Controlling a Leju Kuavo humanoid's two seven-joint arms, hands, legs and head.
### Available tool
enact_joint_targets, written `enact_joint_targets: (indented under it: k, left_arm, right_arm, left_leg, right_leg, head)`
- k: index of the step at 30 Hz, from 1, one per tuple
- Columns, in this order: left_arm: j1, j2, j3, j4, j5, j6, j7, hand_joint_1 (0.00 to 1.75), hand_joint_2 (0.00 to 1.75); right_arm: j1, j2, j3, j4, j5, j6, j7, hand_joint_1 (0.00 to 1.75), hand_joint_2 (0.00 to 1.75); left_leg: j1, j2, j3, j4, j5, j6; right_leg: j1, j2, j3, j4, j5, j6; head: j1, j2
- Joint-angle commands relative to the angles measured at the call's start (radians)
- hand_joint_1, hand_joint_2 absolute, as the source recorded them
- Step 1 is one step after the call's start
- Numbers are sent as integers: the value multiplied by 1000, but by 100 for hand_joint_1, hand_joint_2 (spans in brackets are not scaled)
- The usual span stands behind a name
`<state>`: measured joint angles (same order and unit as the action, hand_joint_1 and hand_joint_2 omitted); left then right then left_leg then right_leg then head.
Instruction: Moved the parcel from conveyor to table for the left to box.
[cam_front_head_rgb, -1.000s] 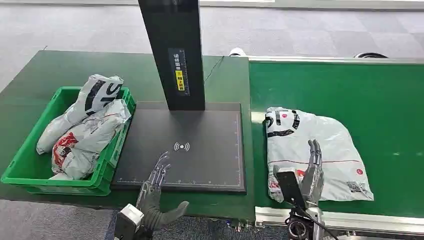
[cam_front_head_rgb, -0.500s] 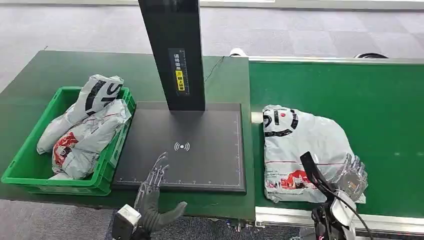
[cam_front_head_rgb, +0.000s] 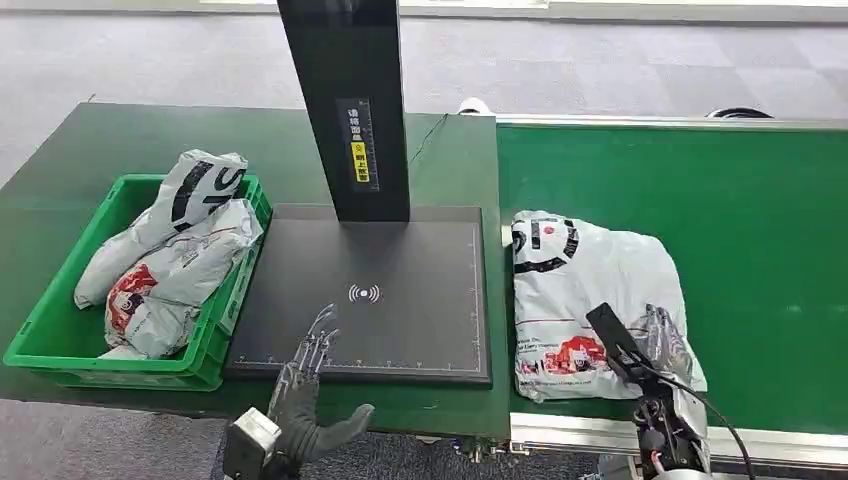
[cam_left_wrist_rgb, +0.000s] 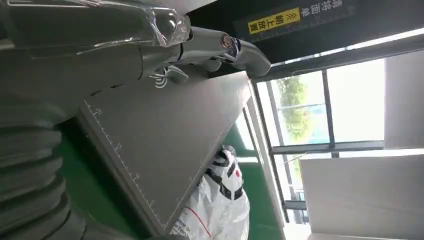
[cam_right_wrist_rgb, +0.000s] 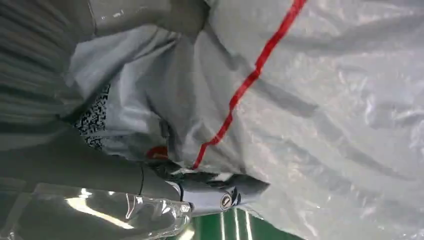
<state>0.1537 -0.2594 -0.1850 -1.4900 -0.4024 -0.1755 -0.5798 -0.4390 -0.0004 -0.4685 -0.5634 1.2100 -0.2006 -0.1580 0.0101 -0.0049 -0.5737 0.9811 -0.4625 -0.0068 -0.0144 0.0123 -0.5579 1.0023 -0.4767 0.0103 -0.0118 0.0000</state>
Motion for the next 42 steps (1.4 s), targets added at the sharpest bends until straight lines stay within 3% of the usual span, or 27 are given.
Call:
enact_joint_targets:
  k: [1,5,9,10,11,12,14,16,19,21,24,28,31,35,38,40,42]
  left_arm:
    - [-21,33,7,62,4,2,-7,0,175]
    - [-12,32,12,55,5,6,-10,0,175]
    - [-6,29,17,55,3,12,-15,0,175]
    - [-5,27,15,58,-2,18,-19,0,175]
    - [-5,27,14,58,-2,19,-20,0,175]
    - [-5,24,13,60,-5,28,-22,0,175]
    - [-8,23,4,67,-8,41,-22,0,175]
    - [-13,24,-2,77,-8,56,-22,0,175]
    - [-11,25,-5,77,-7,61,-23,0,175]
    - [-8,24,-3,72,-3,69,-25,0,175]
    - [-3,21,0,65,-5,79,-23,0,175]
    - [-2,21,-1,62,-5,79,-23,0,175]
    - [6,19,4,53,-6,84,-21,0,175]
    - [7,18,11,55,-6,82,-21,0,175]
    - [-4,20,9,71,-10,77,-24,0,175]
    - [-8,20,8,78,-10,76,-26,0,175]
    - [-27,28,3,103,-11,67,-33,0,175]
  right_arm:
    - [-28,4,7,103,-36,10,-37,175,175]
    - [-48,12,11,92,-69,-42,-74,175,175]
    - [-55,34,-17,40,-180,-133,-186,175,175]
    - [-46,49,-37,-11,-273,-168,-273,175,175]
    - [-48,48,-37,-20,-296,-173,-294,175,175]
    - [-33,94,-113,-132,-506,-208,-484,175,175]
    - [36,118,-80,-323,-712,-169,-531,175,175]
    - [102,138,-39,-509,-890,-147,-540,175,175]
    - [126,143,-11,-563,-923,-152,-535,175,175]
    - [178,147,78,-714,-1028,-187,-540,175,175]
    - [253,169,208,-955,-1092,-274,-540,175,175]
    - [260,184,220,-964,-1080,-286,-540,175,175]
    - [302,166,326,-1101,-1109,-321,-540,175,175]
    - [302,161,401,-1089,-1084,-313,-540,175,175]
    - [223,129,439,-810,-999,-170,-525,175,175]
    - [187,134,435,-733,-978,-153,-540,175,175]
    - [107,103,485,-537,-868,-16,-484,175,175]
  left_leg:
    - [0,1,1,-1,0,0]
    - [0,1,1,-1,0,0]
    - [0,1,1,-1,0,0]
    - [0,2,1,-1,0,0]
    - [0,2,1,-1,0,0]
    - [0,2,0,-1,0,0]
    - [-1,1,-1,0,0,0]
    - [-1,-1,-2,0,0,0]
    - [0,-4,-2,-1,0,0]
    - [-1,-3,-2,0,0,0]
    - [-1,-2,-4,0,0,0]
    - [0,-1,-3,0,-1,0]
    - [-1,-1,-3,0,0,0]
    - [0,-2,-3,-1,-1,0]
    - [0,1,-1,-1,-1,0]
    - [1,3,1,-3,0,0]
    - [1,3,1,-3,0,0]
  right_leg:
    - [1,0,1,-1,1,-1]
    - [1,0,1,-2,1,-1]
    - [0,1,1,-1,0,-1]
    - [0,1,0,-1,1,-1]
    - [0,1,0,-1,1,-1]
    - [0,1,0,0,0,-1]
    - [-1,0,-1,0,0,-1]
    - [-1,-2,-2,0,0,-1]
    - [0,-5,-1,-1,-1,-1]
    - [-1,-3,-1,0,-1,-1]
    - [-1,-3,-4,2,-1,-1]
    - [0,-1,-3,0,-1,-1]
    - [-1,-2,-4,1,-1,-1]
    - [0,-2,-2,0,-1,0]
    - [1,0,0,-2,0,-1]
    - [1,1,1,-3,1,-1]
    - [1,2,1,-3,2,-1]
  head:
    - [0,0]
    - [0,0]
    - [0,0]
    - [0,0]
    - [0,0]
    - [0,0]
    - [0,0]
    - [0,0]
    - [0,0]
    - [0,0]
    - [0,0]
    - [0,0]
    - [0,0]
    - [0,0]
    - [0,0]
    - [0,0]
    - [0,0]
